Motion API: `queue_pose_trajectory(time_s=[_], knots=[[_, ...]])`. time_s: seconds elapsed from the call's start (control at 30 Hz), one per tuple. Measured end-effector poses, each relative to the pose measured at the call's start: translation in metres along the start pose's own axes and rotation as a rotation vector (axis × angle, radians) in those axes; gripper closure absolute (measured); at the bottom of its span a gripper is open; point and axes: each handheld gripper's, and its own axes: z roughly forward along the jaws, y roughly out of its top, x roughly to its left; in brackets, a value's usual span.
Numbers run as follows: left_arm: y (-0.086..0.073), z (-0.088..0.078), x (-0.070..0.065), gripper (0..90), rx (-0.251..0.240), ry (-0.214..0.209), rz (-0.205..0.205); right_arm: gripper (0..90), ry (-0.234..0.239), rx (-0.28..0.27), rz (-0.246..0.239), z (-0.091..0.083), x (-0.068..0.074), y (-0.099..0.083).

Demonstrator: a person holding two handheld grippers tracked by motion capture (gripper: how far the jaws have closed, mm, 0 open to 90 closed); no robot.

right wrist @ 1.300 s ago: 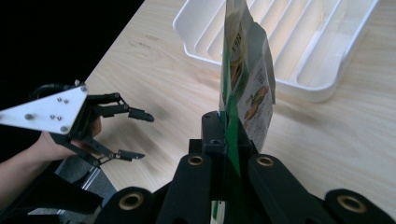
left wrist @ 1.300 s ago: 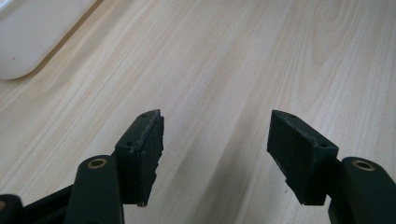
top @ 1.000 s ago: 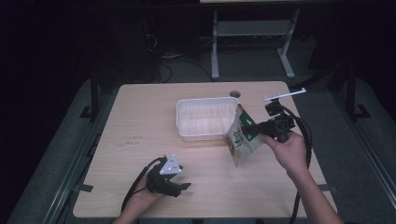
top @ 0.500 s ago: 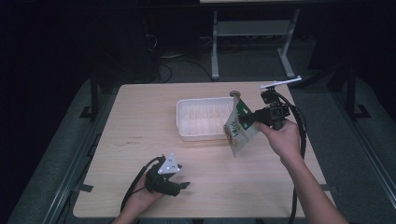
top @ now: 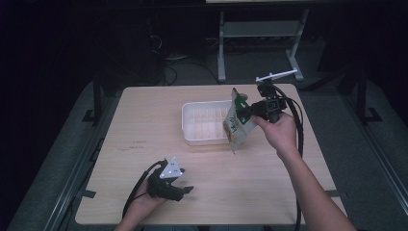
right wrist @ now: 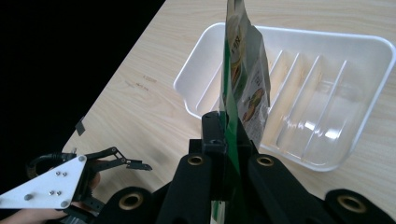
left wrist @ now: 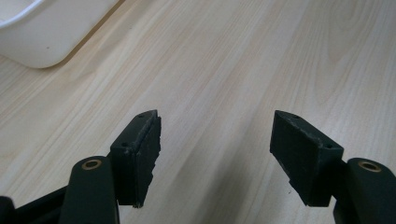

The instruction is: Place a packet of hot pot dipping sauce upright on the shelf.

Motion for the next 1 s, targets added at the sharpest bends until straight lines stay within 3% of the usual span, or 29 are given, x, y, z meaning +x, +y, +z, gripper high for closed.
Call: queue_pose_trajectory(time_s=[0.4,1.0], knots=[[-0.002,-0.002,0.003,32.6,-0.001,0.011,-0.006,90.0,-0.013,-0.01,0.013,0.013,0.007,0.019],[-0.004,-0.007,0.007,32.1,-0.017,0.02,-0.017,89.9,-0.03,-0.036,0.034,0.031,0.005,0.041]])
